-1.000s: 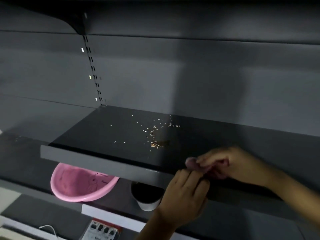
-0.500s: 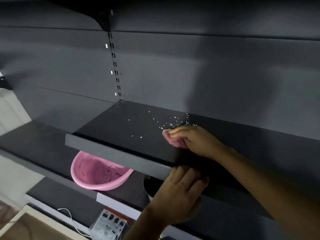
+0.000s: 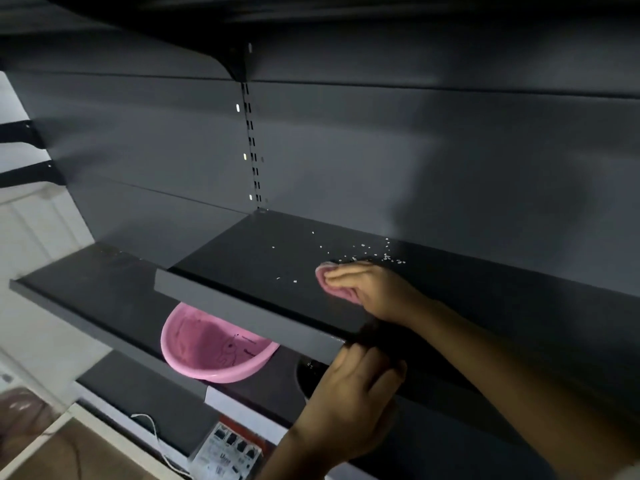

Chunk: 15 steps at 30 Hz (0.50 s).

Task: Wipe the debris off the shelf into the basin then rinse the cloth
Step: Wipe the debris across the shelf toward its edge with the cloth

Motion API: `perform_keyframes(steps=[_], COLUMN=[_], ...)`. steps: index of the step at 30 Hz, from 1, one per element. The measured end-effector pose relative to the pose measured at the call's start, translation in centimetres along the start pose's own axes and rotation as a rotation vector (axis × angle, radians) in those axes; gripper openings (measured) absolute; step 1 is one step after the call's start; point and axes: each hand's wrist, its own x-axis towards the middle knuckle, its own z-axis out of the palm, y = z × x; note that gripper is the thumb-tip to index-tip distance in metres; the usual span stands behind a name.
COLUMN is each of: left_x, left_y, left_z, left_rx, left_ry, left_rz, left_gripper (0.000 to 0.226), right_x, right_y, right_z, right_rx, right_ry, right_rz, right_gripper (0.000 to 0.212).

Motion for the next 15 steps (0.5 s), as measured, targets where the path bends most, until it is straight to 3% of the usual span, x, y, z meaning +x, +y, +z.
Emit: perform_keyframes(steps=[3,5,8,12,15], left_x=[-0.2,-0.4,-0.3,0.7,1.9], left_y=[0.4,0.5,0.6,-0.7,-3.2], left_z=[-0.7,-1.0,-1.2,-2.0,-3.1], left_rx=[0.007,0.039,0.091,0.122,0.171], left_ry=[-0.015,-0.006,0.045,0.016,-0.052], left_rz=[-0.015,-0.022,-0.051,-0.073,-0.099], left_gripper=[0.028,0.032,0.032,0.022,0.02], right_x=[0.5,-0.3,-3.1,-8.3,-10.8], right_y=[1.2,1.4,1.8,3.8,5.4], right_z=[-1.4,-3.5,-6.7,-9.7,-9.8], right_rx=[-0.023,-0.011,0.066,-0.02,-0.161], right_ry=[0.112,0.336,0.619,0.521,0.336], right_rz=[0.087,0.172,0.257,0.585,0.84], right_gripper=[0.022,0.011,0.03,0.031,0.027])
